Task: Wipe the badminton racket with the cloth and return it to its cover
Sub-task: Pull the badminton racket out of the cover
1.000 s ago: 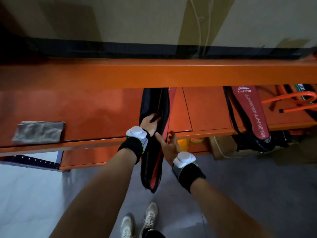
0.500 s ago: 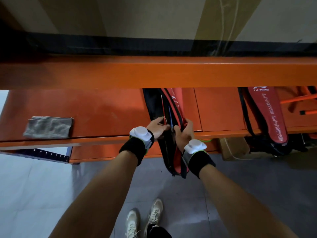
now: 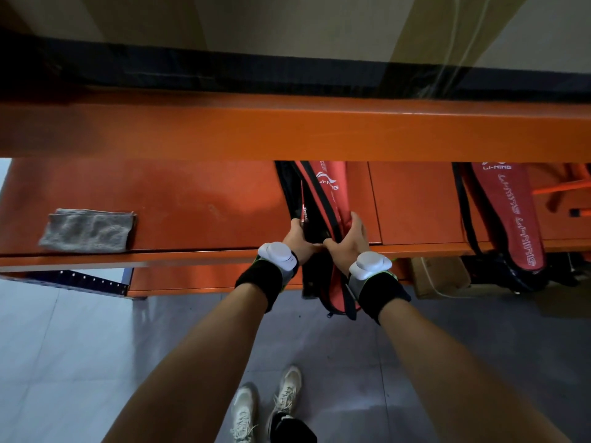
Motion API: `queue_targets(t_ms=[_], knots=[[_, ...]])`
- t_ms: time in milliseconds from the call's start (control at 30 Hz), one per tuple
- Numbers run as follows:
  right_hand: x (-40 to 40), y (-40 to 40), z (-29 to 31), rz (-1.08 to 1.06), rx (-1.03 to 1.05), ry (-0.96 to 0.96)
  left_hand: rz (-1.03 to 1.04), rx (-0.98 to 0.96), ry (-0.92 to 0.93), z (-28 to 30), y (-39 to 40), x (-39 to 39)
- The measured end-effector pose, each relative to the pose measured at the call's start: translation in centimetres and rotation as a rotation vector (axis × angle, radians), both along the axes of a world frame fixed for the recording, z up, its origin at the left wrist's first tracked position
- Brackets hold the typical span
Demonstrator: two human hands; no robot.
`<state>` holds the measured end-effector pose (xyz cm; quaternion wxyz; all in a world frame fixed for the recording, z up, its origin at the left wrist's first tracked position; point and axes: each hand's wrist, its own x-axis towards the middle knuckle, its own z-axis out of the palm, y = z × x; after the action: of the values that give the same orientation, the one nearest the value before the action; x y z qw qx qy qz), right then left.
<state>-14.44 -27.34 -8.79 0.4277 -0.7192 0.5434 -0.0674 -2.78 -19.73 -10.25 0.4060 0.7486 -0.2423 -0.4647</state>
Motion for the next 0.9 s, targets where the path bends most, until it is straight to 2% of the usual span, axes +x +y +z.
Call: queue_targets(t_ms=[100, 367, 633, 767, 900], knots=[[0.0, -0.8, -0.1, 0.032, -0.007, 0.052, 0.040, -0.006, 0.060, -0.5, 0.6, 0.6], [1.6, -2.5, -0.3, 0.005, -0.078, 0.178, 0.326, -0.037, 0.195, -0.9, 3.3, 1.4], [2.9, -2.0, -1.3, 0.028, -0.069, 0.266, 0.336, -0.024, 0.356, -0.8, 5.4, 0.4], [1.9, -0.1, -1.2, 0.075, -0.046, 0.263, 0.361, -0.036, 0.363, -0.6, 6.2, -0.1], [0.7, 2.4, -0.3, 0.119, -0.192, 0.329, 0.311, 0.022, 0.202, -0.7, 6.9, -0.1]])
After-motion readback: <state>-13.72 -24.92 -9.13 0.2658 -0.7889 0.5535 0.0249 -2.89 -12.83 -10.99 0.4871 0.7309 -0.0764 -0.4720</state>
